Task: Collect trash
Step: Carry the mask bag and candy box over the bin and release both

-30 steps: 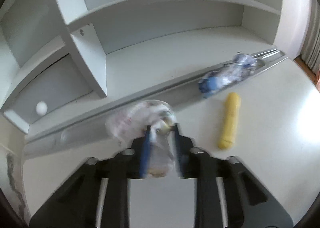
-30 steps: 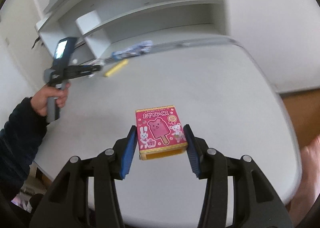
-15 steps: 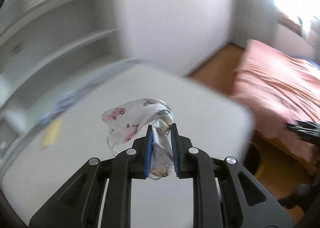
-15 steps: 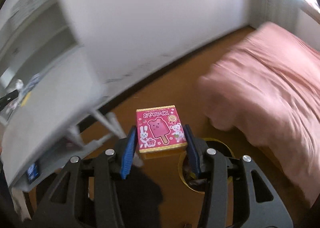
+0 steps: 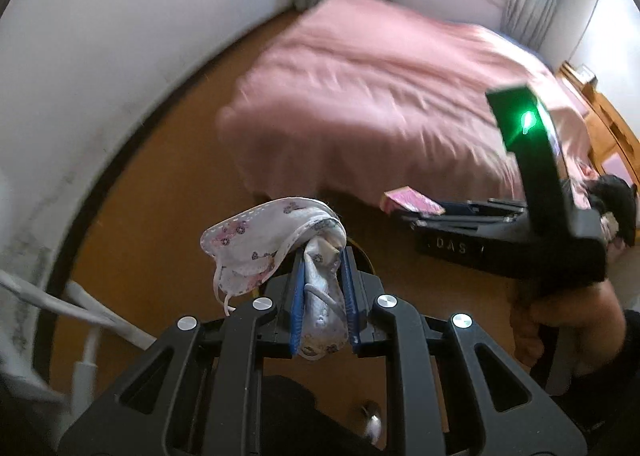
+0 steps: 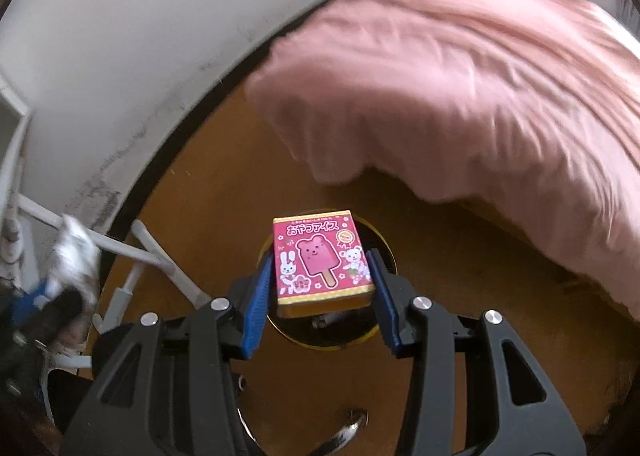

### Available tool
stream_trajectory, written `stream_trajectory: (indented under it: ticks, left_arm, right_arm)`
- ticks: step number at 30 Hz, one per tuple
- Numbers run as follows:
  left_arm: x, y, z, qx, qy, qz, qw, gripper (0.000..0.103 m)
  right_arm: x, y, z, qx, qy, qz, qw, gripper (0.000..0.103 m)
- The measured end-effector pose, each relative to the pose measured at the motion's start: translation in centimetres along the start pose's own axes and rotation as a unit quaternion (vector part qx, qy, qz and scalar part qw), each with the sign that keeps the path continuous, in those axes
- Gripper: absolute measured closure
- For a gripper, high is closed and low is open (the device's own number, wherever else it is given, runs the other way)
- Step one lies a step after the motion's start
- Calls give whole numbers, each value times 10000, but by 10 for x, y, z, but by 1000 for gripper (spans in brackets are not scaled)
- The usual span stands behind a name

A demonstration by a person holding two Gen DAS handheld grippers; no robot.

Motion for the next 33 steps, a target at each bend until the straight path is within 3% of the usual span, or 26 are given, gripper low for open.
stream_trajectory:
  ticks: [6,15,16,17,18,19,21,31,33]
  left_arm:
    - [-13,1,-66,-12,518,64,9986,86]
    - [-16,-1,-74,-160,513,33,9985,84]
    - [-15,-2,-72,-188,471,45,9987,80]
    - [-14,-4,-71,-213,459,51,9987,59]
    - [-13,-3,-70,-200,456,66,9987,29]
    - [-11,-1,-68,-129,386,93,9991,24]
    - [-9,3,-64,-57,278,79,9996,23]
    - [-7,5,-44,-124,213,73,9997,23]
    - [-6,7,-36,-126,182,92,9997,23]
  right_arm:
    - [-12,-19,-20,136,343,-361,9987,57]
    - [-10,-12,-19,334,328,-381,9982,57]
    - [-9,-11,-19,357,318,-375,9981,57]
    - [-7,-11,-20,360,309,-375,9982,57]
    - [-7,-11,-21,369,303,-386,9981,54]
    - [-7,-11,-20,374,306,-398,9980,52]
    - [-6,-13,-19,356,264,-436,9981,45]
    - [3,-11,-12,258,70,-375,9989,45]
    - [5,-9,-9,241,1,-335,9991,41]
Point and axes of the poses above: each gripper's, at about its wrist camera, not at the fingertips, and z roughly against the way its jaws point, y to its left, x to its top, the point moved 7 cm from there along -z, roughly the way its jaws point, and after that the axes turned 6 degrees about -y, right-handed, at the moved point
